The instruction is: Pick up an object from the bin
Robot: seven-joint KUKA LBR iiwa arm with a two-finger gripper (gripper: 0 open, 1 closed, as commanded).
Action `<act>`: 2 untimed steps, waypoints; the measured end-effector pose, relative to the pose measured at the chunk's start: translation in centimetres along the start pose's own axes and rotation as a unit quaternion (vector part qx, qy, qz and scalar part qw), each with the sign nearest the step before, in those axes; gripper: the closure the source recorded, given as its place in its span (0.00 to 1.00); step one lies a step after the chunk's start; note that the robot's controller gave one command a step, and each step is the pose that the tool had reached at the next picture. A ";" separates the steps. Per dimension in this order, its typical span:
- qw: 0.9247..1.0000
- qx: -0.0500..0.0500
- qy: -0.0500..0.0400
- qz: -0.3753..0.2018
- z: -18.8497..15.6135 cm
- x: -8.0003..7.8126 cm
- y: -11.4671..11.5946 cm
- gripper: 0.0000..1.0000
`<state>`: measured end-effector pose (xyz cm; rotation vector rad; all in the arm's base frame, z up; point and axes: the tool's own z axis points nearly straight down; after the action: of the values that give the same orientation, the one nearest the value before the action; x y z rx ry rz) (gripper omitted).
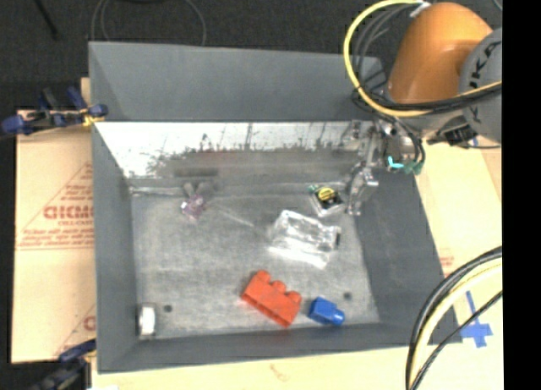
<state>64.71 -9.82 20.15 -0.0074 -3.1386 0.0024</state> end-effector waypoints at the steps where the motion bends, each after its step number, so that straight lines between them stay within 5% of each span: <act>1: 1.000 0.001 -0.012 -0.008 8.6 -0.3 -0.7 0.00; 2: 1.000 0.001 -0.011 -0.005 8.8 -0.2 -0.7 0.00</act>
Offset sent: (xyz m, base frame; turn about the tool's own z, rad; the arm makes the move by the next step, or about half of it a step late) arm -0.0055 -0.0071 -0.1315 -0.0200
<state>64.88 -10.49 11.33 0.0087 -3.1602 0.0051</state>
